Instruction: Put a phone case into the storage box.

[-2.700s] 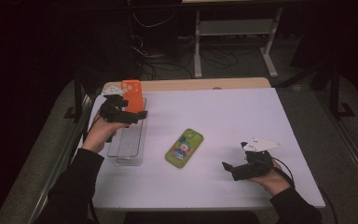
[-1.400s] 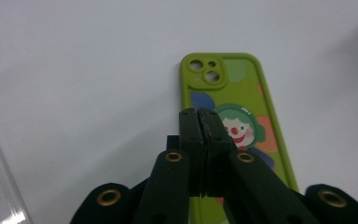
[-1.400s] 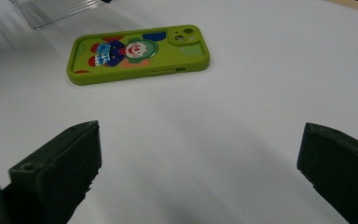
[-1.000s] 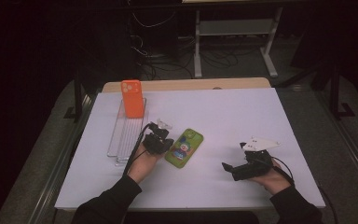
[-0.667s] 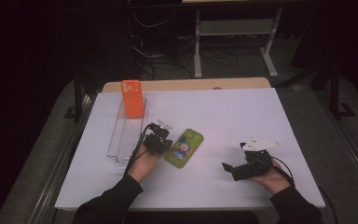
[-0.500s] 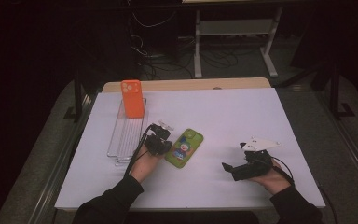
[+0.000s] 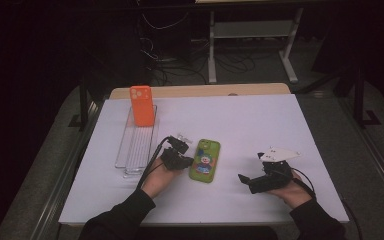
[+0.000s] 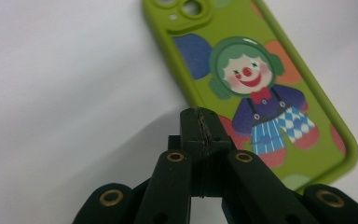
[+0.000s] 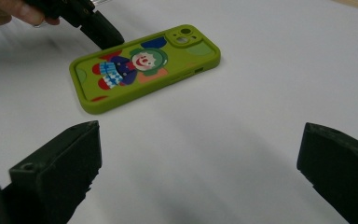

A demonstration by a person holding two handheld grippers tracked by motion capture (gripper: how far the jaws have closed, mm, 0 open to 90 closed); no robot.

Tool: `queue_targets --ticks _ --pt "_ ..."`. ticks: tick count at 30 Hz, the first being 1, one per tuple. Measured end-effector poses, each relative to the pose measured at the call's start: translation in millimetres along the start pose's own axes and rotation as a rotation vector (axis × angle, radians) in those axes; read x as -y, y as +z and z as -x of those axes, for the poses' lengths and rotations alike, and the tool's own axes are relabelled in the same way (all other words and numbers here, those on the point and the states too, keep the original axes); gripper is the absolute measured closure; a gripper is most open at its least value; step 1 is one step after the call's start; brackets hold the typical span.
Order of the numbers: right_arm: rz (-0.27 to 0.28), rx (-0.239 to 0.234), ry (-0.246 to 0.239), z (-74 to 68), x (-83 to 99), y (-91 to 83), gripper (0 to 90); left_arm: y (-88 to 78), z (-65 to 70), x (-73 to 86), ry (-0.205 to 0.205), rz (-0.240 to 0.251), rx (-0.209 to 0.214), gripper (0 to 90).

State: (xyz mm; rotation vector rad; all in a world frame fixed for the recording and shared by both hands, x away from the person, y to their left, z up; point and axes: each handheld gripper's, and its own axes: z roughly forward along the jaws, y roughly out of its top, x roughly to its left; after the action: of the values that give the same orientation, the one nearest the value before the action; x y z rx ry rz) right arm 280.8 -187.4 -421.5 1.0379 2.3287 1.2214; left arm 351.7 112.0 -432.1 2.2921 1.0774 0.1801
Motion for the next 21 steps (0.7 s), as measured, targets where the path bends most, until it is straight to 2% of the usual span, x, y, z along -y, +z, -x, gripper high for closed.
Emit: queue_targets --ticks 5,8,9,11,13,15,18,19,20,21 --pt "-0.001 0.000 0.001 -0.1 0.0 -0.1 0.0 3.6 7.6 -2.5 0.015 0.006 0.043 89.6" --pt "0.006 0.003 -0.002 0.3 -0.2 -0.4 0.0 6.3 12.1 -4.0 0.011 0.013 0.061 89.6" --pt "0.009 0.005 -0.005 0.7 -0.2 -0.4 0.0 8.0 14.9 -4.8 0.004 0.016 0.072 89.6" --pt "0.003 0.004 0.004 0.3 -0.4 -1.0 0.0 9.5 19.6 -5.7 0.012 0.014 0.083 89.6" --pt "0.004 0.005 0.005 0.5 -0.5 -1.5 0.0 11.4 26.9 -6.6 0.018 0.008 0.111 89.6" --pt "0.006 0.004 0.003 0.7 -0.6 -1.9 0.0 11.8 32.7 -6.6 0.047 -0.007 0.118 89.6" --pt "0.008 0.004 0.004 0.8 -0.6 -2.4 0.0 12.6 41.3 -5.9 0.045 -0.014 0.150 89.6" --pt "0.008 0.005 0.003 0.8 -0.6 -2.4 0.0 14.2 45.6 -5.8 0.036 -0.001 0.164 89.6" --pt "0.007 0.004 0.003 0.8 -0.6 -2.5 0.0 14.9 46.9 -6.2 0.057 -0.010 0.172 89.6" --pt "0.008 0.004 0.003 0.8 -0.6 -2.5 0.0 16.2 50.5 -6.5 0.050 -0.005 0.177 89.6"
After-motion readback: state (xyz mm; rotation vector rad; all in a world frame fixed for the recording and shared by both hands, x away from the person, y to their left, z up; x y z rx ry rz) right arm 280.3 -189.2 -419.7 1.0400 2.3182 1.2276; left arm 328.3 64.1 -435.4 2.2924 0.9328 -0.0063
